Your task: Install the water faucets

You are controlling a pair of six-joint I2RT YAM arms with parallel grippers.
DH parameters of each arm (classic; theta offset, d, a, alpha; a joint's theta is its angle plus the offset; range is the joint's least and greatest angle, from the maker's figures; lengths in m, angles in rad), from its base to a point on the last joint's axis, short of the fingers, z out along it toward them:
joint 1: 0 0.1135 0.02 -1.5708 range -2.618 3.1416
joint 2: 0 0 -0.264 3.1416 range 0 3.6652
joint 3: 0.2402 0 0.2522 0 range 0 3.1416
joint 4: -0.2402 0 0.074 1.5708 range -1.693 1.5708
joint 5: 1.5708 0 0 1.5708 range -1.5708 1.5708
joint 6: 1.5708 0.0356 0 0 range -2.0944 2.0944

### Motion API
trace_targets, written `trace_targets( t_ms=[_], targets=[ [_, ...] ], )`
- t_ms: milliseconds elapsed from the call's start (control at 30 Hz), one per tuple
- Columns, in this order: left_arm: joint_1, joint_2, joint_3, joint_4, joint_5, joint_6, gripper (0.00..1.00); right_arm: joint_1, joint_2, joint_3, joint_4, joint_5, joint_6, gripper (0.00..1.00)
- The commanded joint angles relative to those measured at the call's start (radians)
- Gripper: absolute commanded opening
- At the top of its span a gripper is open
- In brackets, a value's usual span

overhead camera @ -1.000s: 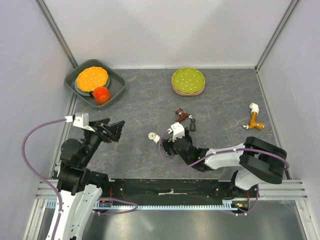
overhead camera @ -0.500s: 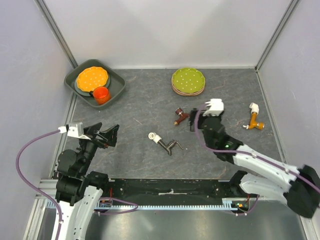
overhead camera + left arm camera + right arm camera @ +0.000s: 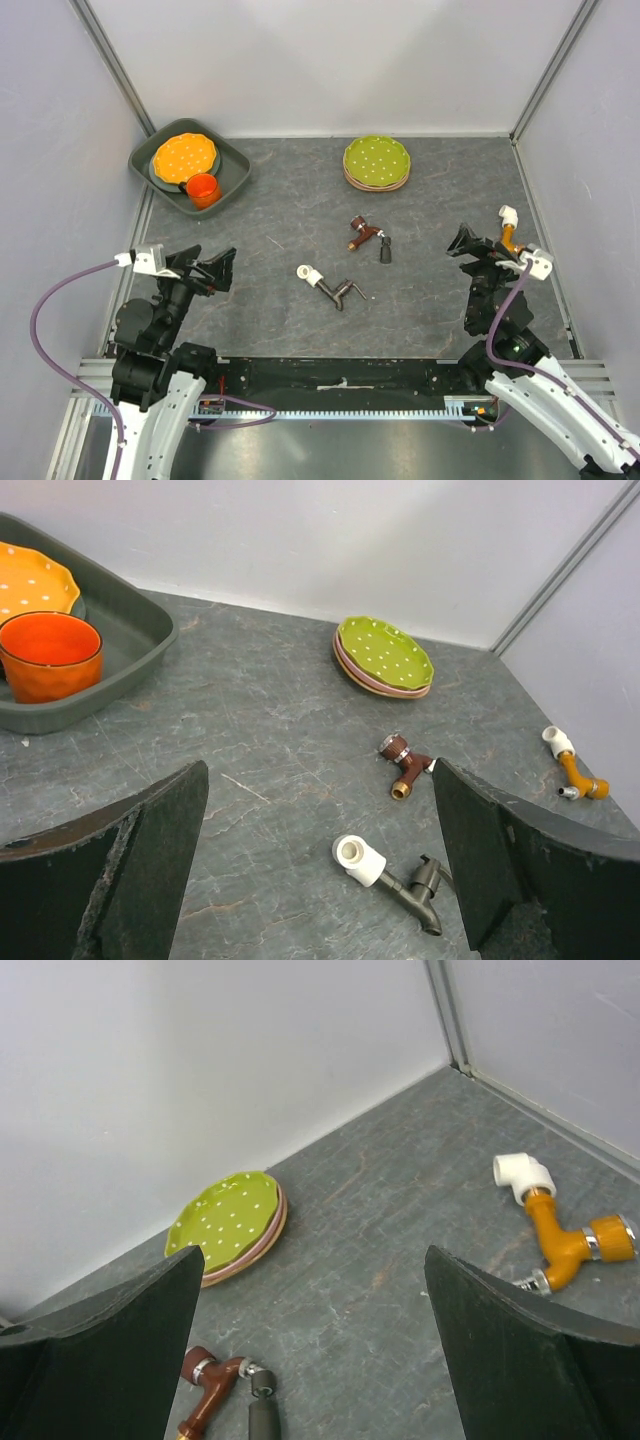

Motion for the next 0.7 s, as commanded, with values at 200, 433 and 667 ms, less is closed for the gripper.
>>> trace_targets(
  t_ms=[200,433,667],
  targets=[
    [0.006,0.097,0.040,0.011,-0.031,0.026,0.99,-0.001,-0.183,-0.120,0.007,0.091,0.031,0.98],
    [0.037,0.108,0.037,0.009,-0.025,0.029,0.98,-0.001,-0.142,-0.132,0.035,0.040,0.046,0.98],
    [0.048,0.117,0.040,0.009,-0.019,0.021,0.98,-0.001,-0.071,-0.113,0.024,0.037,0.055,0.98]
  ],
)
